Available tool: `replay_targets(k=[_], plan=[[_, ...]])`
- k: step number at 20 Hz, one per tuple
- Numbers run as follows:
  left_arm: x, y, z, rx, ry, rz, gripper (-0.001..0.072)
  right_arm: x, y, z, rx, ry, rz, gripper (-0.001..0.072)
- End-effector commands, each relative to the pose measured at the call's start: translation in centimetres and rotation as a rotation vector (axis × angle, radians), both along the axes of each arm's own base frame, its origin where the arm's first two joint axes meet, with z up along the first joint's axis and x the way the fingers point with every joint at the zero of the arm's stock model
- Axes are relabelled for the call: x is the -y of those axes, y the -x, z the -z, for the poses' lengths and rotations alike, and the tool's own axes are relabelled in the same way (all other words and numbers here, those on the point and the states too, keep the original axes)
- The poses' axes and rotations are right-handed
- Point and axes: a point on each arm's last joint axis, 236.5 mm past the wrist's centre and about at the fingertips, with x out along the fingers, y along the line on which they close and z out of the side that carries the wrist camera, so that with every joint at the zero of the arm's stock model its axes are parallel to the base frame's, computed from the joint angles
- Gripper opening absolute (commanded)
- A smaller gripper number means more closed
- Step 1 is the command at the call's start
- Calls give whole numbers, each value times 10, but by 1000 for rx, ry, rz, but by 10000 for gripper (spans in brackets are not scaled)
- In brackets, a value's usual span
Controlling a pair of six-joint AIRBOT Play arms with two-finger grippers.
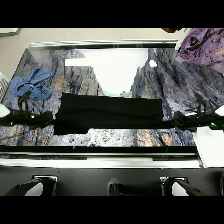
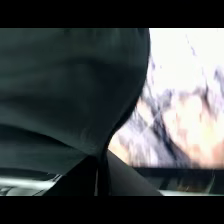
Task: Fold the clothes and pants, and hang the long-sleeved shirts on hangers.
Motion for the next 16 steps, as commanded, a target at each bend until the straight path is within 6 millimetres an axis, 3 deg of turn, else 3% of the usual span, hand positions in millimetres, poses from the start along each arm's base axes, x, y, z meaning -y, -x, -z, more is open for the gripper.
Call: replay_targets(k=[1,5,10,13,16], plan=[[-8,-54,14,17,-19,41,17,-3,-43,9,61,68,-54,30],[-10,-110,33,18,1,62,17,11,-91,23,52,184,-56,30],[-7,-171,57,34,13,79,17,10,-117,57,-8,151,-57,30],[-4,-190,72,28,16,93,17,9,-128,75,-10,133,-35,31],[-1,-195,86,10,20,98,21,5,-136,88,-8,101,-6,32]])
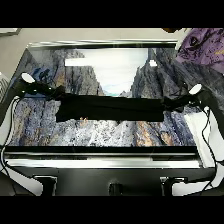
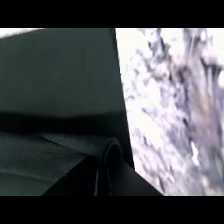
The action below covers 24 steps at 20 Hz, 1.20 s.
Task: Fold the clothes and pants, and hang the long-sleeved shirts on hangers.
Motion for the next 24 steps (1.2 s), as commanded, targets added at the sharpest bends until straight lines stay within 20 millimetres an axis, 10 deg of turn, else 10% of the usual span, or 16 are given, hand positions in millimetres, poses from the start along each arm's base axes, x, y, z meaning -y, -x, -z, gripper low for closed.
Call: replay_targets(k=[1,5,11,21,24], plan=[[3,-10,15,-13,8,7,32,-5,-10,15,0,-36,31,54],[0,-12,2,-1,10,0,560,4,-10,-15,-33,-71,51,480],[1,-12,-45,19,18,58,584,41,6,-31,-103,-353,171,664],[0,-16,-55,16,24,21,624,-21,3,22,-206,-428,64,647],[2,-15,-55,3,30,3,622,-40,2,26,-204,-398,17,305]])
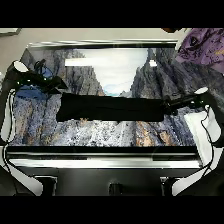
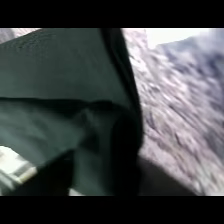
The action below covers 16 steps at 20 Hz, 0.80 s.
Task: Fold the clothes and pants, and hang the long-sleeved shirts on hangers.
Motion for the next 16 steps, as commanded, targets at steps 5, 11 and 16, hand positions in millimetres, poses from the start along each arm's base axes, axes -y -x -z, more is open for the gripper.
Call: replay_targets(k=[5,11,16], plan=[[45,7,-8,-14,69,56,17,-3,-7,-35,80,106,-43,29],[182,22,10,-16,97,161,17,55,16,-132,111,423,-54,30],[325,52,13,63,203,218,17,77,25,-219,229,568,48,30]])
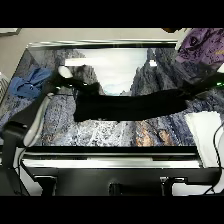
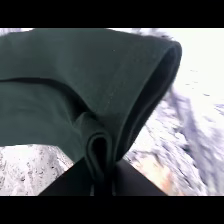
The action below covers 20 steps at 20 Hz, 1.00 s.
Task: Fold the clothes and pants, and hang the long-sleeved shirts on hangers.
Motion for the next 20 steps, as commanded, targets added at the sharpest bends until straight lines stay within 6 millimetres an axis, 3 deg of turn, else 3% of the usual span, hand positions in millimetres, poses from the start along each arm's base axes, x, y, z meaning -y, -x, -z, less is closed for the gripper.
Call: replay_targets(k=[1,4,6,10,15,18,20], plan=[[107,22,-4,56,135,1,17,17,14,-58,76,100,68,30],[179,47,1,24,267,-41,17,14,22,-91,128,107,86,30],[215,64,9,-30,346,-80,17,12,30,-106,143,110,89,30],[264,91,29,-170,468,-166,17,8,41,-116,136,106,82,30],[297,112,42,-272,534,-179,16,8,41,-118,142,106,81,30],[292,108,40,-280,536,-175,16,9,39,-119,153,108,85,30],[277,99,32,-306,539,-154,16,10,33,-121,177,109,90,30]])
